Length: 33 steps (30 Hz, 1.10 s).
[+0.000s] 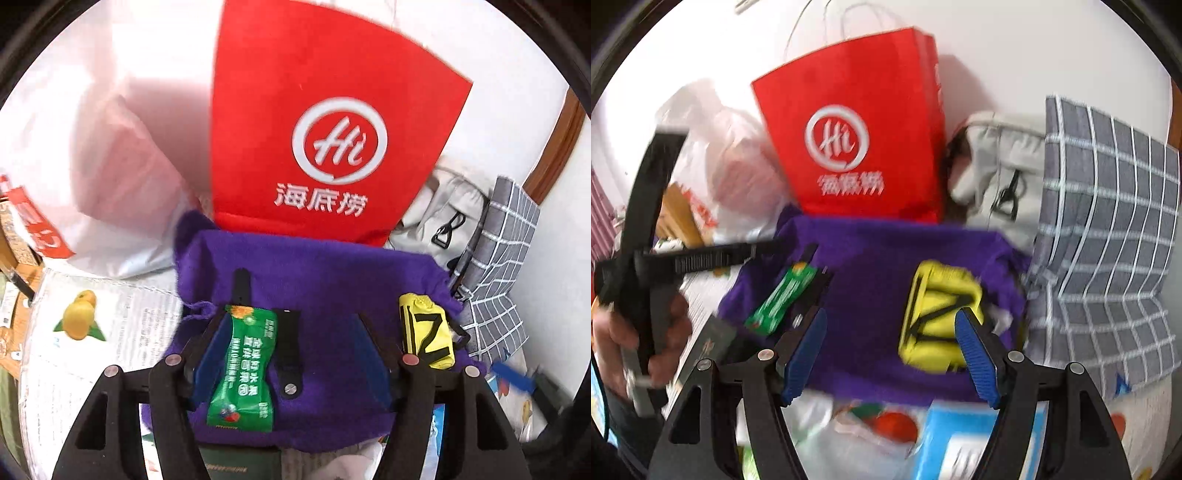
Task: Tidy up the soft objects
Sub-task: 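Grasp the white glove with the right gripper while the left approaches the tissue pack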
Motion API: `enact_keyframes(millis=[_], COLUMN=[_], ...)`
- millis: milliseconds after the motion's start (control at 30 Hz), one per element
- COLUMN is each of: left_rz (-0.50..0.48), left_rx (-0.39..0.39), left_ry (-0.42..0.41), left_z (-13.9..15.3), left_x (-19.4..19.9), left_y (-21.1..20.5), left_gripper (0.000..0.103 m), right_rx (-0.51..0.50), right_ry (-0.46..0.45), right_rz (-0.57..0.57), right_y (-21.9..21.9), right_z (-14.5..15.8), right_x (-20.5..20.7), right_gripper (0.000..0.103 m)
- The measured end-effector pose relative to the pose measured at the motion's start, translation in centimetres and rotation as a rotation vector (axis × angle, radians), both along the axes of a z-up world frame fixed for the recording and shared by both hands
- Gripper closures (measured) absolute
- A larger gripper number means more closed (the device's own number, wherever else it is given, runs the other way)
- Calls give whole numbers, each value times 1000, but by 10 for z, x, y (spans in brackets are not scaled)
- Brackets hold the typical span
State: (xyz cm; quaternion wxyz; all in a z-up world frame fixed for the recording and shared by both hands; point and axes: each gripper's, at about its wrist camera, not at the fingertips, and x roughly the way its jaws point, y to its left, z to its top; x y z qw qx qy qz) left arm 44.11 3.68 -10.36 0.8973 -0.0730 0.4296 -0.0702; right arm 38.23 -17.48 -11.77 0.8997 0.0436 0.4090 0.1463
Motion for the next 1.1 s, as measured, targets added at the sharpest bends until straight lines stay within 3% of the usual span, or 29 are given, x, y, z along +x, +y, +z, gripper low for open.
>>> enact_keyframes(millis=[167, 400, 600, 667, 733, 900, 1100], left_rz=[76, 66, 93, 96, 104, 122, 97], left_rx=[16, -17, -68, -80, -96, -116, -138], left_ry=[-50, -27, 12, 14, 19, 49, 90], left_z=[20, 21, 9, 5, 0, -14, -29], left_x=[-31, -82, -130, -148, -162, -190, -216], left_y=[31, 65, 95, 104, 112, 124, 108], left_gripper=[38, 38, 38, 38, 38, 38, 38], right_rx=[34, 43, -78, -124, -112, -46, 104], right_ry=[75, 101, 92, 78, 123, 57, -25], right_rz=[85, 150, 118, 90, 106, 69, 73], right_y=[31, 79, 112, 118, 116, 102, 83], right_z=[-19, -33, -48, -59, -69, -43, 4], right_x=[-41, -70, -71, -65, -59, -79, -121], right_gripper=[32, 31, 32, 46, 96, 97, 97])
